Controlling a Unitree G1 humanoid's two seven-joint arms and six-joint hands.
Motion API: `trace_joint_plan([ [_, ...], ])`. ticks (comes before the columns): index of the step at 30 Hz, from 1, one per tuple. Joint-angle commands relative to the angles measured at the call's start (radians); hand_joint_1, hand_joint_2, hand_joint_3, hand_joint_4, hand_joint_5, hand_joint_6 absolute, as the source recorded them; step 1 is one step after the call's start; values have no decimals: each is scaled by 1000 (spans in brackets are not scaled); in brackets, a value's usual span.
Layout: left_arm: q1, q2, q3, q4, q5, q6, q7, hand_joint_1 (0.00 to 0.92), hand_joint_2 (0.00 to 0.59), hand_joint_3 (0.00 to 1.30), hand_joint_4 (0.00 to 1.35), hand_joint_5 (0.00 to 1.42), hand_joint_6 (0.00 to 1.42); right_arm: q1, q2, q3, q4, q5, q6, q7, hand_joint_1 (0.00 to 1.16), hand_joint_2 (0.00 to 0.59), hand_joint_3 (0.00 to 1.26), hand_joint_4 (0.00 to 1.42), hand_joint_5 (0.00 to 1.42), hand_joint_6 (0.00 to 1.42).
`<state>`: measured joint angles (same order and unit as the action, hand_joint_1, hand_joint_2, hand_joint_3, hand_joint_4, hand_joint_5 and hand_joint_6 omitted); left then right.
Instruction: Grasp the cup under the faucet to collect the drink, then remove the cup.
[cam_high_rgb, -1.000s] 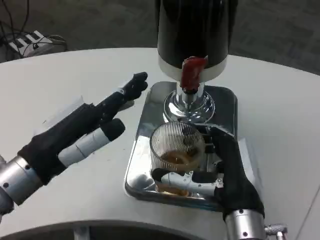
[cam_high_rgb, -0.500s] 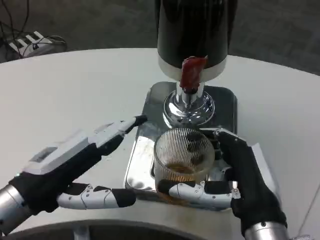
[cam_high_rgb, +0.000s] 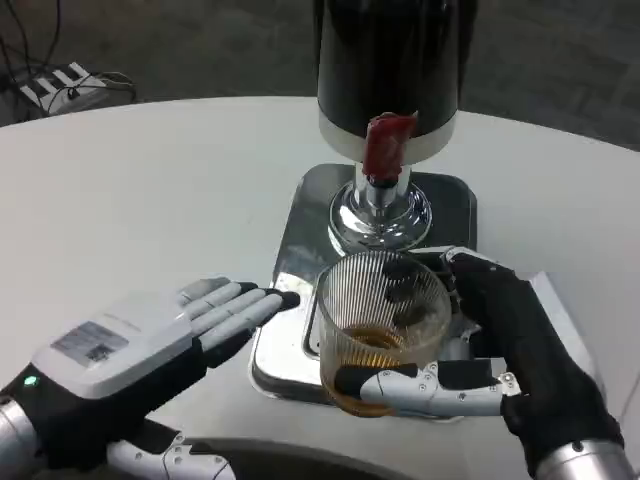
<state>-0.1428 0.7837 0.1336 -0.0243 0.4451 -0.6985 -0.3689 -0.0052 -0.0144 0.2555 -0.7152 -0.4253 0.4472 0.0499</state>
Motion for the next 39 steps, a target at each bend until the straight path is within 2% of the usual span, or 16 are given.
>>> trace_joint_plan([
  [1,89,32,40,-142,-14,67,-30,0,58,0,0,0,0,45,-14,-2,-96,12,25,38,1031,50,1046,1179,1308,1424],
  [8,219,27,129,-310,-55,169,-55,0,68,0,0,0,0,171,-47,53,-214,-8,48,74,1031,50,1046,1179,1304,1424],
  [12,301,9,173,-374,-76,183,-48,0,81,0,0,0,0,219,-52,81,-252,-15,60,84,1031,50,1044,1170,1304,1424],
  [16,390,-14,194,-436,-93,183,-52,0,82,0,0,0,0,228,-67,95,-288,-37,67,95,1031,50,1042,1167,1304,1424],
  [24,478,-45,193,-523,-97,167,-54,0,87,0,0,0,0,210,-87,81,-327,-54,90,134,1031,50,1042,1166,1304,1424],
  [39,433,-59,152,-532,-87,213,-58,0,88,0,0,0,0,203,-81,54,-332,-53,102,156,1031,50,1042,1166,1304,1424],
])
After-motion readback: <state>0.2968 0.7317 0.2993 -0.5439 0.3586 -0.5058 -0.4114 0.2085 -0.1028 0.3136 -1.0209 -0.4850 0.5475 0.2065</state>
